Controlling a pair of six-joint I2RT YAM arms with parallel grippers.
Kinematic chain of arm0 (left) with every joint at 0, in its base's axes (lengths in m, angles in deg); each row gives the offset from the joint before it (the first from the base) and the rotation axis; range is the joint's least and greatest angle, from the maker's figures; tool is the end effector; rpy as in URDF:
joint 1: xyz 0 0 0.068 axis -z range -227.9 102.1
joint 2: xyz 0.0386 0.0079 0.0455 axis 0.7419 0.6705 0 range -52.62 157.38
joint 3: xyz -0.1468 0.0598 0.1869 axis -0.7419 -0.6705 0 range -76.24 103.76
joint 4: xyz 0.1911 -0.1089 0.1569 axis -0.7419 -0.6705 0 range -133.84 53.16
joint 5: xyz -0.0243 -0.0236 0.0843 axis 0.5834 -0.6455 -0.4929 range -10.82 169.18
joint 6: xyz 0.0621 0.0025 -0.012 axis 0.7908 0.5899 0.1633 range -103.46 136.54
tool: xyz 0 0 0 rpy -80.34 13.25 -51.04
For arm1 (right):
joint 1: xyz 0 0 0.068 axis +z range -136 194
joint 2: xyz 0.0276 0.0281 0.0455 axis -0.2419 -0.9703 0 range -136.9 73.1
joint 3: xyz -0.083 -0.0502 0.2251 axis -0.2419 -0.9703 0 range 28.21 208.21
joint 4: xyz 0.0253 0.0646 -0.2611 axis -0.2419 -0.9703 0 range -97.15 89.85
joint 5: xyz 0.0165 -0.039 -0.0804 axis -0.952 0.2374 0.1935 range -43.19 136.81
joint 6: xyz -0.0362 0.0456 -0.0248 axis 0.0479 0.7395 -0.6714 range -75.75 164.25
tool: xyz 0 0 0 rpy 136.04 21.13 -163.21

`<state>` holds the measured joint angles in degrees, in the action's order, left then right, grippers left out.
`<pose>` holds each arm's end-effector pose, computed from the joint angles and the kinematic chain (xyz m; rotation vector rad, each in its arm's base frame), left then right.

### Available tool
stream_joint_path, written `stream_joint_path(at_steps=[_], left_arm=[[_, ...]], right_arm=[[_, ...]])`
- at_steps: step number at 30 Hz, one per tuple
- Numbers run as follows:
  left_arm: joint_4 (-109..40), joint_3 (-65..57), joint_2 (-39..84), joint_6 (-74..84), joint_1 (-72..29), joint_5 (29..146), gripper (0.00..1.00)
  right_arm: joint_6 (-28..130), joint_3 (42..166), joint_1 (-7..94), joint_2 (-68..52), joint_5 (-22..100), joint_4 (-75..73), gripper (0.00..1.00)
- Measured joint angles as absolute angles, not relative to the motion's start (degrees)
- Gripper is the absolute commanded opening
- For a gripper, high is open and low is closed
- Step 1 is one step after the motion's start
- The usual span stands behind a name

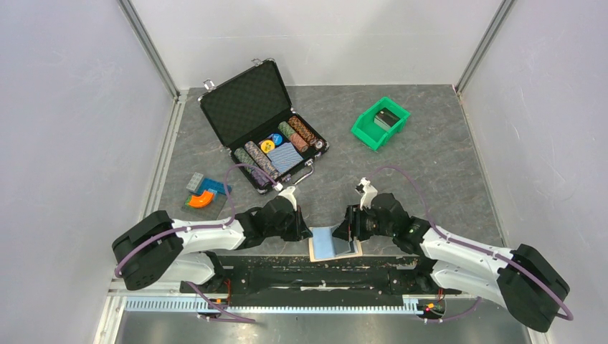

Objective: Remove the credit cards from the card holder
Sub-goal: Open the card holder at the corner of the board.

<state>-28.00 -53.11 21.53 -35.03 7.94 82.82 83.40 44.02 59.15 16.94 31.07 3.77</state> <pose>0.1396 -0.2112 0.0976 0.1298 2.5287 -0.9524 0.1448 0.1645 0.1183 -0.2938 2.3969 1.0631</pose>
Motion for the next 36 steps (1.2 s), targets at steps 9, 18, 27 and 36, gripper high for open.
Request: stream_joint_path(at_steps=[9, 18, 27, 36], left_arm=[[-27.7, -53.2, 21.5, -35.0, 7.9, 82.8, 0.12], [-27.7, -53.2, 21.5, -35.5, 7.9, 82.8, 0.25], [-29.7, -53.2, 17.4, -37.3, 7.9, 82.2, 0.50], [-33.6, -53.2, 12.5, -37.7, 7.9, 80.8, 0.38]], right_arm=[[85.3, 43.3, 59.1, 17.6, 29.4, 7.2, 0.49], [88.1, 42.0, 59.5, 17.5, 26.9, 12.8, 0.45], [90.1, 41.5, 62.8, 11.6, 25.8, 17.9, 0.45], [88.5, 41.6, 63.4, 13.7, 28.8, 15.1, 0.43]])
